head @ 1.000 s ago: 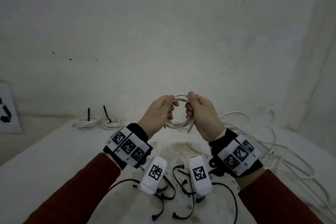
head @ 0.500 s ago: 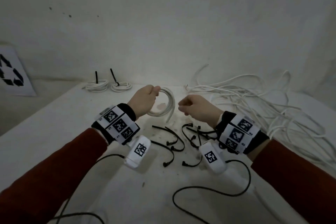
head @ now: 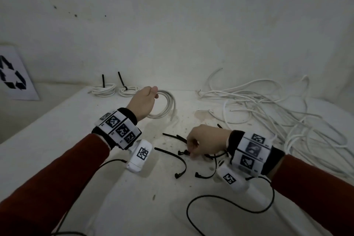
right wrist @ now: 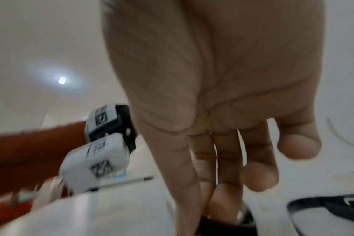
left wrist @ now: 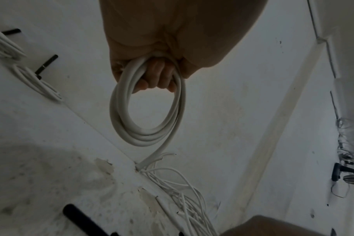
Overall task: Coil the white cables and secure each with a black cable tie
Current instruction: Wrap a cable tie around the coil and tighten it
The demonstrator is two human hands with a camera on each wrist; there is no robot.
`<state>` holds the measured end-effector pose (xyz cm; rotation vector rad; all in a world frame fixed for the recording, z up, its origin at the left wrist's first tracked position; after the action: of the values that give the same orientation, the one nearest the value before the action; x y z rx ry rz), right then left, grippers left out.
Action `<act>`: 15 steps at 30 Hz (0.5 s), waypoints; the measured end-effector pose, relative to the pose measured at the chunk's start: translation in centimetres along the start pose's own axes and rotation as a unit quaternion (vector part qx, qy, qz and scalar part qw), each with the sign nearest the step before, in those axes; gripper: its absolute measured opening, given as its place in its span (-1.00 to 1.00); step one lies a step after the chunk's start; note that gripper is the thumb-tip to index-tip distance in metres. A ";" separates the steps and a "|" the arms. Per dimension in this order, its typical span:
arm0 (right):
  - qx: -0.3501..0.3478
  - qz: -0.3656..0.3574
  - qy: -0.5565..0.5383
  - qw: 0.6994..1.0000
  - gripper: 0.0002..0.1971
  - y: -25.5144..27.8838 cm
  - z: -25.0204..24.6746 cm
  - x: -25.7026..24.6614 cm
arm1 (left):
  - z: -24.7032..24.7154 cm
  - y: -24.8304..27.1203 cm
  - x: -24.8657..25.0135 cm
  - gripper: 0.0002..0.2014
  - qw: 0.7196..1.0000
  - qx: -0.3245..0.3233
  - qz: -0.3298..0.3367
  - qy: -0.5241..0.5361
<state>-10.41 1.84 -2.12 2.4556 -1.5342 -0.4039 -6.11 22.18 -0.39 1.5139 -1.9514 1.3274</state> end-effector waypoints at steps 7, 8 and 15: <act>0.084 -0.050 -0.269 0.958 -0.97 3.9 -5.9 1.8 | 0.2 -0.8 -0.2 -0.62 1.000 0.018 -0.011 0.017; 0.088 -0.056 -0.311 0.945 -0.97 4.0 -6.1 1.8 | 0.4 -0.7 0.0 -0.62 1.000 0.016 -0.009 0.020; 0.237 -0.036 -0.410 0.880 -0.91 1.4 -4.9 1.4 | 2.5 0.2 3.7 -0.62 0.995 0.003 0.044 0.089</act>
<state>-9.34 0.13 2.72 2.8977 -2.0262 -1.3757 -7.01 18.00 0.89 1.2760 -1.9215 1.4517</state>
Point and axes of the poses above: each hand's wrist, its own y-axis away from the middle knuckle, its own z-axis out of the palm, x = y × z, the point moved 1 cm from there along -y, towards the middle knuckle, and after that the axes turned 12 degrees about z, right-handed, at the moved point
